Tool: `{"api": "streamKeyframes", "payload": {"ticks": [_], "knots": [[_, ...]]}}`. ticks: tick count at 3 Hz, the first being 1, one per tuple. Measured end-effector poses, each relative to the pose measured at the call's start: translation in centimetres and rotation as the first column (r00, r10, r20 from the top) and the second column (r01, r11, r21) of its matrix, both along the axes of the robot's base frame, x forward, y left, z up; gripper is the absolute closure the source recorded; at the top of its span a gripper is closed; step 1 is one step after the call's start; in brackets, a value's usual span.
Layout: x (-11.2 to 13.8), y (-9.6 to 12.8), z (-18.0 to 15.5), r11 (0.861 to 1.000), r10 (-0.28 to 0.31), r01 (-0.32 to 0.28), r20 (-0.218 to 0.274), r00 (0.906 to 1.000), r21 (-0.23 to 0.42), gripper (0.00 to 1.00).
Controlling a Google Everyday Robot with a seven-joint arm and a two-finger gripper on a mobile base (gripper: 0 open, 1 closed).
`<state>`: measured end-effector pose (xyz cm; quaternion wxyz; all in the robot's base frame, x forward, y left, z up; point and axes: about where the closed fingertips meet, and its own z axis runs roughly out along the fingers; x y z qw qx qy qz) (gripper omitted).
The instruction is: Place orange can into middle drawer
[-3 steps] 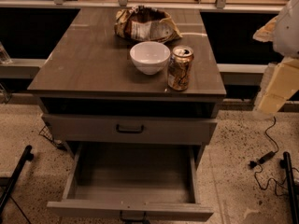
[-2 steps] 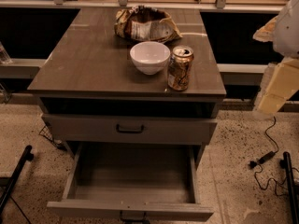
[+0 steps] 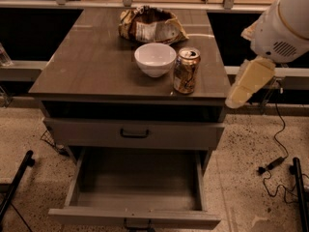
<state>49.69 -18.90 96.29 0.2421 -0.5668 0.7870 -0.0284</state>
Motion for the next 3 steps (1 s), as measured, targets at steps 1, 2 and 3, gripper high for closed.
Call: {"api": "streamKeyframes", "payload": {"ticks": [1, 2, 3], "knots": [[5.8, 4.4, -2.3, 0.994, -0.015, 0.015, 0.004, 0.9999, 0.112, 0.00], [8.9, 6.9, -3.1, 0.986, -0.019, 0.020, -0.005, 0.9998, 0.167, 0.00], [12.4, 9.4, -4.2, 0.975, -0.016, 0.025, -0.042, 0.9990, 0.220, 0.03]]}}
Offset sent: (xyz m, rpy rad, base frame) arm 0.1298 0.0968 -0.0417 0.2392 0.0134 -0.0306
